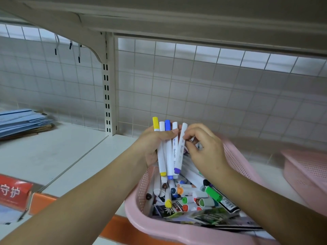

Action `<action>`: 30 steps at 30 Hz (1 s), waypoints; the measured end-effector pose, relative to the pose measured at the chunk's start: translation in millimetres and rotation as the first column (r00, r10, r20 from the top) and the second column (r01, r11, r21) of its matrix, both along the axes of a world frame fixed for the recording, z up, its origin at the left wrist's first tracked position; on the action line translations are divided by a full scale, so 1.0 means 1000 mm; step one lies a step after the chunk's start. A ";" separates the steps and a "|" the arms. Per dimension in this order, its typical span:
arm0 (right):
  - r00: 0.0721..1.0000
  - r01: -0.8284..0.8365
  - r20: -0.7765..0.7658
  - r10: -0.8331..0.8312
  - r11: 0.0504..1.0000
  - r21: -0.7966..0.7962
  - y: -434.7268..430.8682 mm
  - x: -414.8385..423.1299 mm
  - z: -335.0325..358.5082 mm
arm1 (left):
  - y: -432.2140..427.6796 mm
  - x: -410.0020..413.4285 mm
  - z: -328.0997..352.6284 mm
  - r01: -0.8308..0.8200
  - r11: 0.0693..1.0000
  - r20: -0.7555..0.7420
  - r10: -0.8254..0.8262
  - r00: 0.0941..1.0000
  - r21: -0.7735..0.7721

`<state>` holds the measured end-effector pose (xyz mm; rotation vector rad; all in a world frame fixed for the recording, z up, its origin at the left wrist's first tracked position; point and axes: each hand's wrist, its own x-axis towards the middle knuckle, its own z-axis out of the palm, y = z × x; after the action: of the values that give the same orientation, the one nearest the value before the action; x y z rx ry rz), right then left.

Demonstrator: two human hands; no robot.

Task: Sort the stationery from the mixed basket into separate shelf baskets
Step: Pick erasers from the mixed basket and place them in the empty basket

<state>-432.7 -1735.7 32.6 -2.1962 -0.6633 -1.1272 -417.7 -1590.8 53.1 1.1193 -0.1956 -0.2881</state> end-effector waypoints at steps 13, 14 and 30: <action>1.000 -0.019 0.001 0.019 0.999 -0.039 -0.003 0.000 -0.003 | 0.002 0.000 -0.001 0.005 0.999 -0.003 -0.005 1.000 0.039; 1.000 -0.021 -0.003 0.021 0.999 -0.036 -0.003 0.000 -0.004 | 0.001 0.000 -0.001 -0.008 0.999 -0.010 0.008 1.000 0.034; 0.685 -0.117 -0.688 0.241 0.968 0.222 -0.006 -0.021 0.024 | -0.005 -0.005 0.008 -0.187 0.982 0.203 0.191 0.960 -0.039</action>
<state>-453.8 -1741.6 57.0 -2.1283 -0.3996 -0.1502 -422.4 -1596.2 61.4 1.1398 -0.2719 0.0012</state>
